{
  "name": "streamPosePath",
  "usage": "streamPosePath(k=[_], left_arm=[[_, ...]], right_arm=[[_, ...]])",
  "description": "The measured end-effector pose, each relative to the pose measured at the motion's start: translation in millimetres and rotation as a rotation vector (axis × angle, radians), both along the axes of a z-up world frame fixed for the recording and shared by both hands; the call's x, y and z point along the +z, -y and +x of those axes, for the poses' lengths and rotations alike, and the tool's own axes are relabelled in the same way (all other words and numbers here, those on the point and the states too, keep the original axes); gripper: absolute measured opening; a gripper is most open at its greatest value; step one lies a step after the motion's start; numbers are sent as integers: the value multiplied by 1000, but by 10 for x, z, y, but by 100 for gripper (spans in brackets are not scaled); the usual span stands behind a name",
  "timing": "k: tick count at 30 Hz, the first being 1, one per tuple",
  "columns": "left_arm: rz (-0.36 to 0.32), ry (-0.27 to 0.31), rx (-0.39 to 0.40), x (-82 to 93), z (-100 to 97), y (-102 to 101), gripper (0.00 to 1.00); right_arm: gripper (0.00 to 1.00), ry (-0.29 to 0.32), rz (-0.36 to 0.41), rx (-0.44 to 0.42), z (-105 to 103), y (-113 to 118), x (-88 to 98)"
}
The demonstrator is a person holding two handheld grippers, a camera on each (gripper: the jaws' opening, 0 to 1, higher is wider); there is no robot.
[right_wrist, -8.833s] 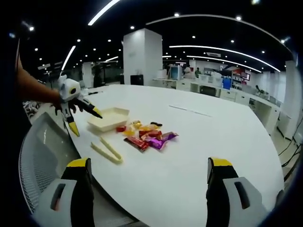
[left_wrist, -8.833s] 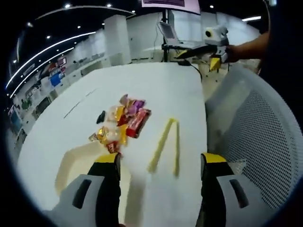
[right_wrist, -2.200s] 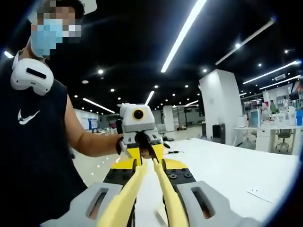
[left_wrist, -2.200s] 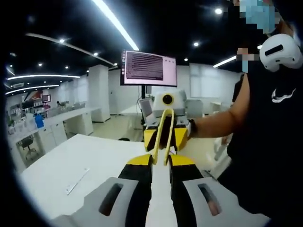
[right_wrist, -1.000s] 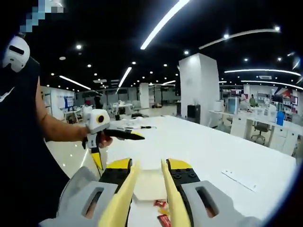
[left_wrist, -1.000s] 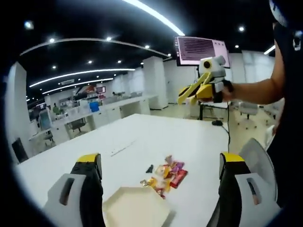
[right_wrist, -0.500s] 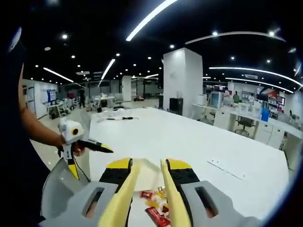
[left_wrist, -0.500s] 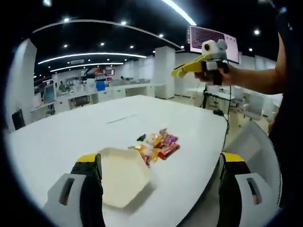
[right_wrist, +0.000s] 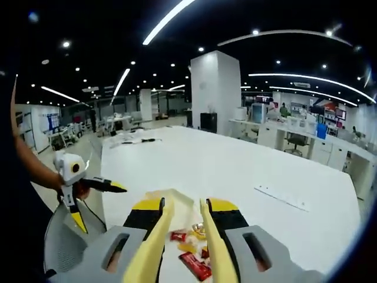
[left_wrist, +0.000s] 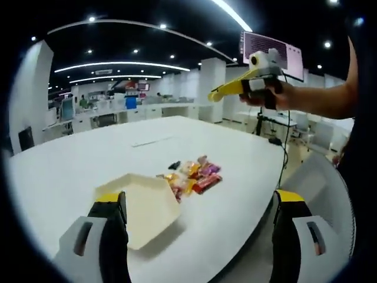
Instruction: Place the target food into the container with the food tongs after gripping and lifting it, then release it inside without dropping or visibly crushing the food.
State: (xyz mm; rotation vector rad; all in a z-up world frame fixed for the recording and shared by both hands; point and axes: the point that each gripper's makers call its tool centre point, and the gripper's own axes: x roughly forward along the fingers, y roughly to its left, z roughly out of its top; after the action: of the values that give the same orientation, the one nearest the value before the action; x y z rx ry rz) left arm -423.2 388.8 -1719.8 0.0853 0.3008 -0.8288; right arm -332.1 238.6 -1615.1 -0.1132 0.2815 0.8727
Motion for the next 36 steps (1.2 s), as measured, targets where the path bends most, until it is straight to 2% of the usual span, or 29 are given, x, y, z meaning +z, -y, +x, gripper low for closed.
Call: streamPosePath(k=[2,7,11,13,23,30,36], left_arm=[[8,-19,-1,-35,-1,10,100],[13,-14,-22,-48,-38,41,100],[26,-19,-8,-76,-30,23,99],[43,-16,28,-101,12,-26,99],[79,-28,1,-182,-21,8,99],[96,-11,25,-186,10,-26,99],[97,-22,20,-204,-2,-14,99]], right_arm=[[26,-3,-8,-1,17,-11,-73],[27,-13,-23,-12,50,-23,-198],[26,-25,-56,-52,126,-13,-366],[26,-31,-60,-58,149,-47,-455],[26,-88,-53,-96,255,-181,-850],[26,-137,-73,-139,364,-243,-1188],[26,-188,-97,-204,416,-278,-1469]])
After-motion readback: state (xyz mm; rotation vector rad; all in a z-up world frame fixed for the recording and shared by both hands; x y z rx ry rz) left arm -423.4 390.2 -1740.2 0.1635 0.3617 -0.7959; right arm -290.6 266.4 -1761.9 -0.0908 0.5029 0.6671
